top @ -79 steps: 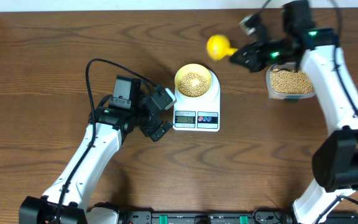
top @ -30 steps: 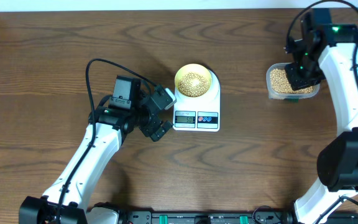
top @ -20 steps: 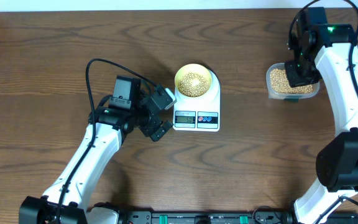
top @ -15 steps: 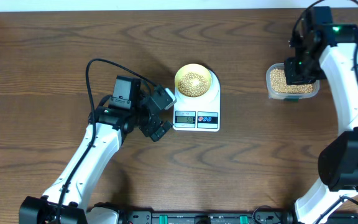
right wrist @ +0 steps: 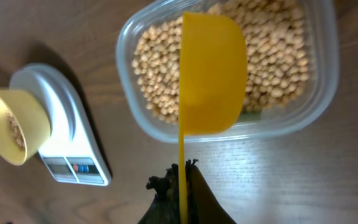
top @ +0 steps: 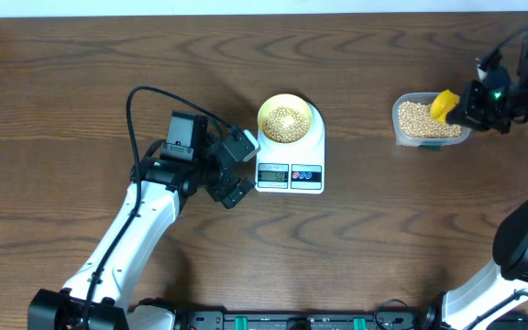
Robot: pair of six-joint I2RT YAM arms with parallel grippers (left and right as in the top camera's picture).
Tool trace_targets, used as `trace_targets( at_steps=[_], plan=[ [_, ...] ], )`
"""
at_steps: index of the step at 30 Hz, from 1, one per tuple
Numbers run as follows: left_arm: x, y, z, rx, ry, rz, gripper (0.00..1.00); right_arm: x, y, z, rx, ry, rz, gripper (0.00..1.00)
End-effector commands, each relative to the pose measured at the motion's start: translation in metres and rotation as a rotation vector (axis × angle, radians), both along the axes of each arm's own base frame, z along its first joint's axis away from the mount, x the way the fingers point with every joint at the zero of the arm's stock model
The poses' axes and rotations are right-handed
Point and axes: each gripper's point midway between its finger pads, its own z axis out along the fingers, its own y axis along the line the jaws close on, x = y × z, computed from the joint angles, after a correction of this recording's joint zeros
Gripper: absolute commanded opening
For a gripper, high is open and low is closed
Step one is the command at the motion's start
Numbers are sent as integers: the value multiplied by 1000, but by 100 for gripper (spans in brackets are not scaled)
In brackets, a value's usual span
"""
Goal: Scoop item into bowl and weigh 50g on scale
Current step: 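Lower the scoop into the tub and open the right gripper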
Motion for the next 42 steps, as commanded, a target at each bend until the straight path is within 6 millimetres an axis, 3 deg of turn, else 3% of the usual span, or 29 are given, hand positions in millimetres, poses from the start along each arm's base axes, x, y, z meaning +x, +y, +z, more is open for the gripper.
trace_targets(
  at_steps=[1, 6, 12, 16, 23, 30, 37, 42],
  plan=[
    [0, 0, 5, -9, -17, -13, 98, 0, -9, -7, 65, -15, -48, 2],
    [0, 0, 5, -9, -17, -13, 98, 5, -20, -15, 118, -65, -84, 4],
    [0, 0, 5, -9, -17, -13, 98, 0, -32, -39, 122, -55, -124, 6],
    [0, 0, 5, -9, -17, -13, 98, -3, -29, -52, 152, -47, -134, 8],
    [0, 0, 5, -9, -17, -13, 98, -3, -27, -53, 180, -61, -134, 14],
    [0, 0, 5, -9, -17, -13, 98, -16, -46, -54, 202, -18, -214, 34],
    [0, 0, 5, -9, -17, -13, 98, -34, -71, -52, 234, 30, -322, 67],
    [0, 0, 5, -9, -17, -13, 98, -34, -72, -46, 244, 27, -320, 82]
  ],
)
